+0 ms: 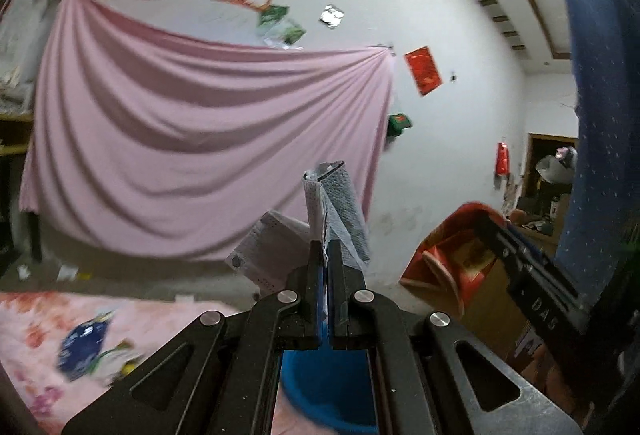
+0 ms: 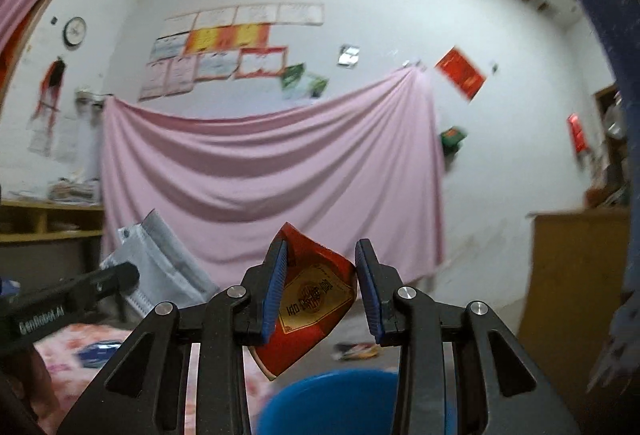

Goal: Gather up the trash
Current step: 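Carry both items over the blue bucket and open both tools to drop them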

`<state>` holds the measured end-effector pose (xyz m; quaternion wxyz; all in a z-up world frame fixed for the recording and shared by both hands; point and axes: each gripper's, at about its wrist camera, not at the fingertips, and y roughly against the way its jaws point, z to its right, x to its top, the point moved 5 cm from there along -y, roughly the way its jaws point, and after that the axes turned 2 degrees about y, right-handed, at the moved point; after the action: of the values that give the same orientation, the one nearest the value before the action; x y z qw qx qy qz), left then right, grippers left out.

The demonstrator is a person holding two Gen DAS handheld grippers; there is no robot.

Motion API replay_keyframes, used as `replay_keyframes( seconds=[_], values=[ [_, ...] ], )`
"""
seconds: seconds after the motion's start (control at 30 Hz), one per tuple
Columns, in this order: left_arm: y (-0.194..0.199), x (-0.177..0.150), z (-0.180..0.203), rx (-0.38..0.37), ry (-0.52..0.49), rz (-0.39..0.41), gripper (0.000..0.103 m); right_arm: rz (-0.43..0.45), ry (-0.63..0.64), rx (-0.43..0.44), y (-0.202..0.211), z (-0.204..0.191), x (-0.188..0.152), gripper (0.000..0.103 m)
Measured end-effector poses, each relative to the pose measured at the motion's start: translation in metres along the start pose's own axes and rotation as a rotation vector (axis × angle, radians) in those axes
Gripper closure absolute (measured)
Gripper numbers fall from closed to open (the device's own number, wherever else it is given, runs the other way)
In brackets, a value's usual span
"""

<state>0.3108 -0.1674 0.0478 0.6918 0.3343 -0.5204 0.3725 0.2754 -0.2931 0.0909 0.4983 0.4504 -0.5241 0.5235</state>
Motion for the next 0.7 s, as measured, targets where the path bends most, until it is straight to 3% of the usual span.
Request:
replay_keyframes(
  seconds=[0.13,0.33,0.7],
  values=[
    [-0.036,-0.015,0.025,-0.030,-0.026,-0.023,0.103,-0.007,0.026,-0.064,-0.007,0.022,-0.010,0.070],
    [-0.068,-0.040,0.049,-0.024,-0.020,-0.126,0.103,-0.100,-0.017,-0.123,-0.008,0.053,-0.049,0.070],
    [-0.101,-0.086,0.059,0.017,-0.016,-0.408,0.103,-0.341,-0.124,-0.130,-0.026,0.075,-0.114,0.070]
  ],
)
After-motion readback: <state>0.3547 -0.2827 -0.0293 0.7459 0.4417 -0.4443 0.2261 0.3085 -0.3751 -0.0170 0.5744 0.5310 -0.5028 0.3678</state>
